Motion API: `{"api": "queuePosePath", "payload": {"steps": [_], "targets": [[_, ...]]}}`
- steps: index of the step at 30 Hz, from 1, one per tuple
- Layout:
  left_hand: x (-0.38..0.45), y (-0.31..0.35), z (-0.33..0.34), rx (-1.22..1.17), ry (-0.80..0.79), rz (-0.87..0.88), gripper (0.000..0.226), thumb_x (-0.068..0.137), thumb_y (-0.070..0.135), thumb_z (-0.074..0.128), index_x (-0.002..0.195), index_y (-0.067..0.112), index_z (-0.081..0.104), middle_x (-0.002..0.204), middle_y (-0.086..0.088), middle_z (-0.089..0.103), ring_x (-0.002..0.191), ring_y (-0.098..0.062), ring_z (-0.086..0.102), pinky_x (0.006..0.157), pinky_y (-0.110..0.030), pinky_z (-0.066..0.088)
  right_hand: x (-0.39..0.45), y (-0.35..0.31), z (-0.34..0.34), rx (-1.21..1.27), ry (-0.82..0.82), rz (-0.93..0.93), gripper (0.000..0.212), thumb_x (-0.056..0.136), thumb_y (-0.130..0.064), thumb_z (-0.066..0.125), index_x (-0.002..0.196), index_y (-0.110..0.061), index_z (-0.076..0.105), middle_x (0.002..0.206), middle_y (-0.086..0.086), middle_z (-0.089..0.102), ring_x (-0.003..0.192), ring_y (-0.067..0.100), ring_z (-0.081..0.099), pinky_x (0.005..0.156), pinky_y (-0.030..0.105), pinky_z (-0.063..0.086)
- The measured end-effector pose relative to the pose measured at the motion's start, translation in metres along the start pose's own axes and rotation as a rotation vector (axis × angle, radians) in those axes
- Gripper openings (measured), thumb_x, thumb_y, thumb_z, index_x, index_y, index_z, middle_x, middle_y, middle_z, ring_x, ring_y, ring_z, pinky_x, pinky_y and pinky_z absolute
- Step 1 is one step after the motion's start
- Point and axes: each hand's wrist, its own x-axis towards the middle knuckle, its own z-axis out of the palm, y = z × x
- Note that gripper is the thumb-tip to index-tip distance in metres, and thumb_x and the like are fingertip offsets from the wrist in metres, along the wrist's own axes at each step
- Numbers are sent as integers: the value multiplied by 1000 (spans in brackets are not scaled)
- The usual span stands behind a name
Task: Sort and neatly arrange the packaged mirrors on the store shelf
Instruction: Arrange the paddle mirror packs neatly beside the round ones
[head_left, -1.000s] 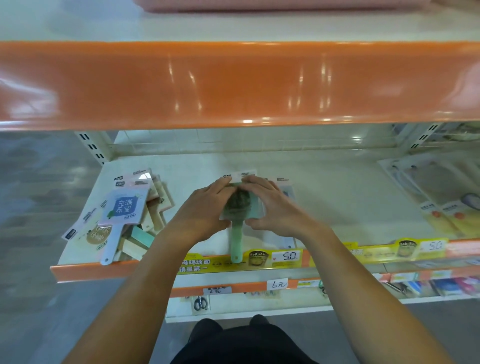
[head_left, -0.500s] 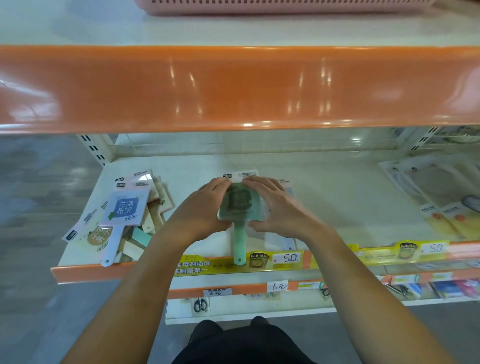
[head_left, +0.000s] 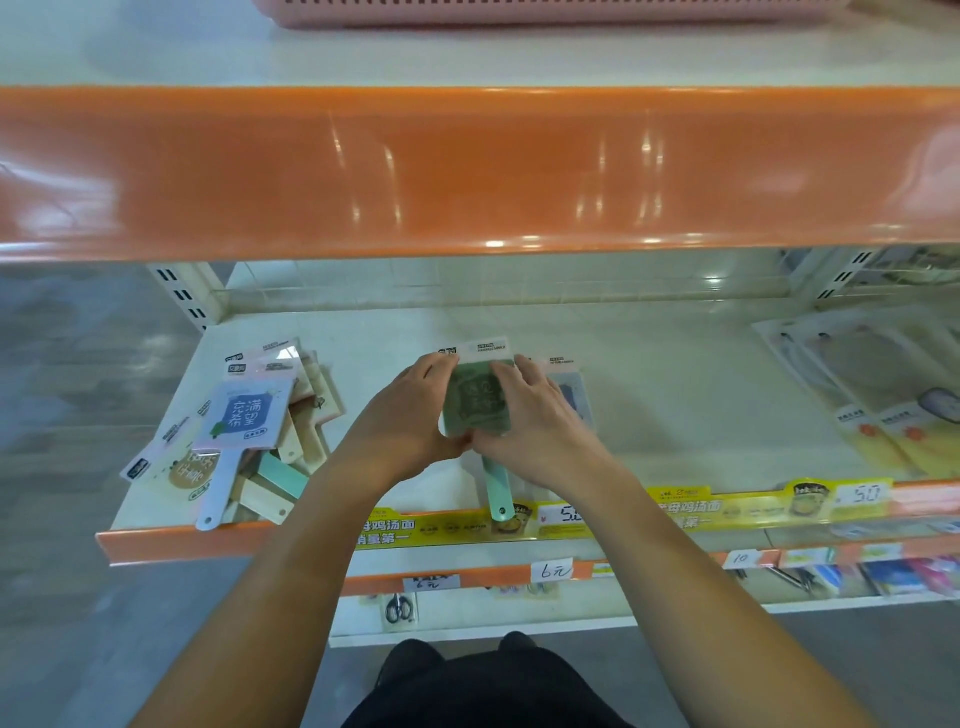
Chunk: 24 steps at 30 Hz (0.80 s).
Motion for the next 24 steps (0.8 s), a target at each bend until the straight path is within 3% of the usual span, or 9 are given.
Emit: {"api": "queuePosePath", "payload": {"steps": [5, 10, 14, 24], "targets": [[-1, 0, 2, -19, -32, -7, 95, 74, 40, 77, 148, 13, 24, 152, 2, 29, 136, -16, 34, 104, -29, 36, 0, 1, 0, -54, -52, -5, 77, 75, -36, 72, 140, -20, 34, 129, 4, 40, 112, 22, 39, 88, 31, 40], [0, 1, 1, -38, -42, 0, 91, 78, 38, 75, 148, 15, 22, 153, 3, 27, 135, -16, 35, 103, -30, 35, -2, -2, 3, -157, -62, 35, 100, 72, -44, 77, 150, -15, 20, 148, 9, 25, 126, 28, 31, 101, 41, 42], [2, 2, -2, -54, -30, 27, 89, 81, 33, 73, 149, 15, 20, 154, 4, 24, 136, -16, 35, 103, -29, 35, 1, -6, 8, -150, 0, 70, 101, 75, -40, 76, 152, -14, 16, 143, 11, 28, 127, 29, 33, 102, 42, 43], [1, -9, 0, -143, -109, 31, 86, 84, 40, 66, 151, 16, 17, 157, 5, 17, 142, -12, 23, 111, -27, 24, -1, -7, 5, -180, -33, 33, 99, 79, -43, 73, 153, -8, 16, 149, 12, 23, 134, 30, 26, 108, 42, 37]]}}
